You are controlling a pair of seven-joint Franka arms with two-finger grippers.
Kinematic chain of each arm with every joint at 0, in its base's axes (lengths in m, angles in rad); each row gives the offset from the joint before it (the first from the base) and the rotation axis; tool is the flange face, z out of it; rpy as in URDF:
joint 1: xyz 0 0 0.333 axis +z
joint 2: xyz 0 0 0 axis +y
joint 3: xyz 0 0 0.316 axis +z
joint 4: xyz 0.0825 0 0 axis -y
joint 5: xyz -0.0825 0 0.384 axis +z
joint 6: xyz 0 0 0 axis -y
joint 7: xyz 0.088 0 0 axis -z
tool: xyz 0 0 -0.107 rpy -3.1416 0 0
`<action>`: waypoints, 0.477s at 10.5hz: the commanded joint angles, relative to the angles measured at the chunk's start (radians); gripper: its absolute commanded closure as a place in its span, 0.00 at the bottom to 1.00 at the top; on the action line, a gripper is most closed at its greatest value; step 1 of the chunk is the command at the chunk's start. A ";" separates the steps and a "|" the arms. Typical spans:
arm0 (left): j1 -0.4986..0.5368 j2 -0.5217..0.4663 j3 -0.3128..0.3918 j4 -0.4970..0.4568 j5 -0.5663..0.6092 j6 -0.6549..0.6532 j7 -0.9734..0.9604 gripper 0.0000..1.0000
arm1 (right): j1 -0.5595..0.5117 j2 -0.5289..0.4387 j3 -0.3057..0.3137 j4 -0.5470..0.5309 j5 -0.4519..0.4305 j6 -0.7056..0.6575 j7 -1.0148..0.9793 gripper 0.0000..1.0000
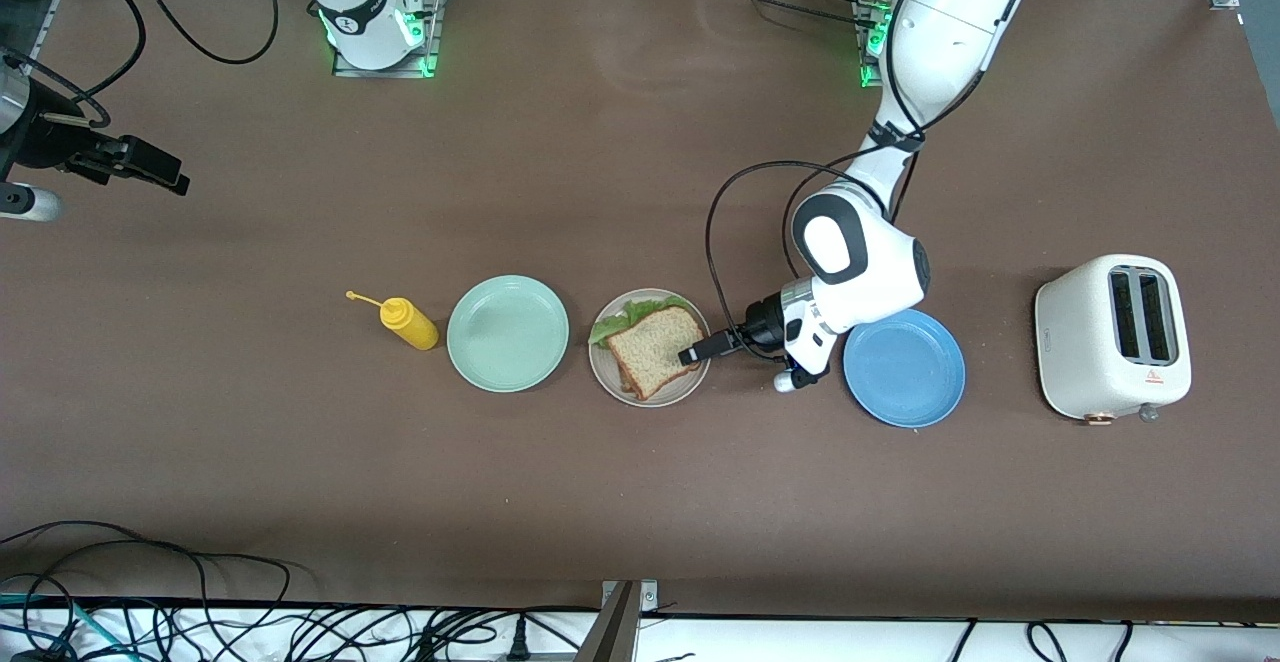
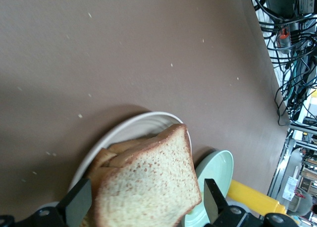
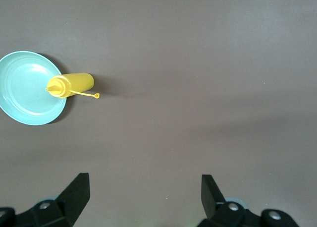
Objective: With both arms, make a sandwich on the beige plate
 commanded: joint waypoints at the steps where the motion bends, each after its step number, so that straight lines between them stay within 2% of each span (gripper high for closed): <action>1: 0.027 -0.017 0.009 -0.012 0.070 0.005 0.014 0.00 | -0.004 0.008 0.002 0.021 0.017 -0.013 0.010 0.00; 5: 0.070 -0.051 0.030 -0.014 0.217 0.002 -0.009 0.00 | -0.006 0.008 0.001 0.020 0.016 -0.017 0.007 0.00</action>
